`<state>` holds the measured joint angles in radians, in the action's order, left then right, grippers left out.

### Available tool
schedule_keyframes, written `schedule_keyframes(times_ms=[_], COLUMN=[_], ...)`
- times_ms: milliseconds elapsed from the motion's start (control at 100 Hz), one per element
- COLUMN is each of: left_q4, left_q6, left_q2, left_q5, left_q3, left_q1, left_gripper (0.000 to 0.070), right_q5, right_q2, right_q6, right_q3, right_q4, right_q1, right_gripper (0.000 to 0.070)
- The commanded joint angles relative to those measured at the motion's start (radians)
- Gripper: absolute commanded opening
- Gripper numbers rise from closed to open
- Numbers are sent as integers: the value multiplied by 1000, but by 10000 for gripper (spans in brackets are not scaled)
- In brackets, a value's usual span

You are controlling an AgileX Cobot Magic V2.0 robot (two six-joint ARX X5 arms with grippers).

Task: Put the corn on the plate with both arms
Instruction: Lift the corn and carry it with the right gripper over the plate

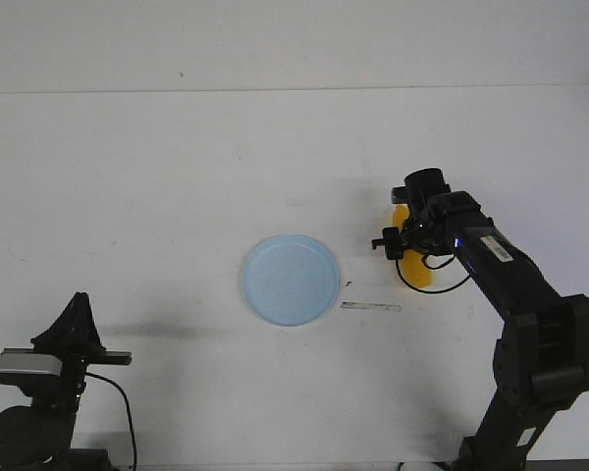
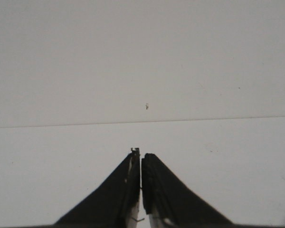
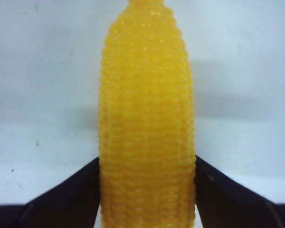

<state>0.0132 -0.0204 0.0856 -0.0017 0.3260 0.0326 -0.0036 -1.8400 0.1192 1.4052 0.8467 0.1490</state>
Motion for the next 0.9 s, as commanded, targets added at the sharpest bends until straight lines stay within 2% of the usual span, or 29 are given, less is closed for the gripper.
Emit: schedule_keyframes(times_ms=[0, 240, 370, 480, 690, 780, 890], left_q4=[11, 11, 11, 11, 11, 11, 11], left_q6=[-13, -13, -13, -13, -13, -13, -13], left_q2=[-1, -1, -1, -1, -1, -1, -1], left_q5=[-2, -2, -2, -2, -2, -2, -2], left_q3=[11, 11, 11, 11, 11, 11, 11], left_q1=[-2, -2, -2, -2, -2, -2, -2], left_gripper=[1, 1, 1, 1, 1, 1, 1], right_q5=[1, -2, -39, -137, -439, -496, -496], right_q2=[-21, 32, 88, 123, 130, 121, 116], right_q6=[-8, -8, -8, -6, 22, 65, 78], right_q3=[14, 15, 16, 16, 16, 16, 16], right_q4=[-5, -9, -18, -25, -87, -134, -150], right_q1=[2, 3, 16, 52, 161, 222, 296], right_gripper=[335, 335, 335, 335, 335, 335, 335])
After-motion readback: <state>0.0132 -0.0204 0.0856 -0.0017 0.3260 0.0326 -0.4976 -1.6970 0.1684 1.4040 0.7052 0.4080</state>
